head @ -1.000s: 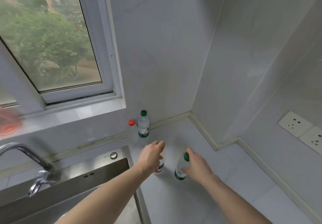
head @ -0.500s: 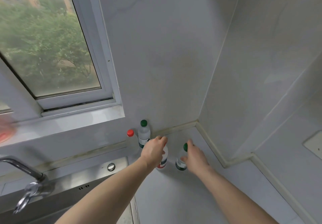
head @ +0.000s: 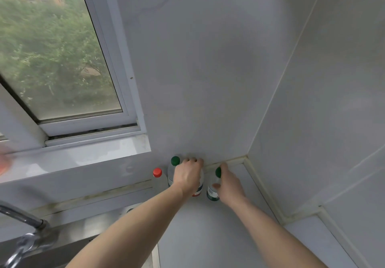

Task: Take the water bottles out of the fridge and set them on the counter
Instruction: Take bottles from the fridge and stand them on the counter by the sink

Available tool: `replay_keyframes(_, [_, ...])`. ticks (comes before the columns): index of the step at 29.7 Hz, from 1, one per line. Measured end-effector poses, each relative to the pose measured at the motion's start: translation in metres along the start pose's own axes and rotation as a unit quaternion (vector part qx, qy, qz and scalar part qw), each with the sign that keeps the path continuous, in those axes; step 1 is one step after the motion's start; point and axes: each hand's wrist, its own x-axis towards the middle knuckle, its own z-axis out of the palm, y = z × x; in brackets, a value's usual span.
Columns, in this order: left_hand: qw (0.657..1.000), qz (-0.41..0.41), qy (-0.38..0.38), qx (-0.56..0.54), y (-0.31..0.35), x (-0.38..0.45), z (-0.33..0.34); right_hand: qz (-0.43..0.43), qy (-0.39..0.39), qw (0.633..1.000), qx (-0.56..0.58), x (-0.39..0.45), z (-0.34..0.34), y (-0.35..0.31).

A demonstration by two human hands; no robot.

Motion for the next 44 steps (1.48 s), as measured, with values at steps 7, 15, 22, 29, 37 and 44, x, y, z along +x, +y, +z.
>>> replay_keyframes(7, [0.999,-0.02,-0.026,0.044,-0.005,0.021,-0.012,-0.027,0.003,0.999,0.017,0.031,0.0,-0.012])
replay_keyframes(15, [0.995,-0.018,-0.034,0.093,-0.004,0.032,-0.02,-0.05,0.002,0.999,0.018,0.059,0.004,-0.026])
replay_keyframes(22, [0.987,0.006,-0.045,0.153,-0.005,0.042,-0.029,-0.056,0.001,0.998,0.03,0.073,0.008,-0.03])
replay_keyframes(29, [0.99,0.019,-0.061,0.125,-0.007,0.035,-0.03,-0.044,-0.012,0.998,0.044,0.071,0.012,-0.019])
replay_keyframes(37, [0.998,0.033,-0.007,0.058,-0.028,0.012,-0.035,-0.006,-0.02,0.998,0.066,0.064,0.013,-0.017])
replay_keyframes(44, [0.996,0.026,0.046,-0.066,-0.048,-0.081,-0.058,-0.02,0.075,0.965,0.25,-0.026,0.015,-0.02])
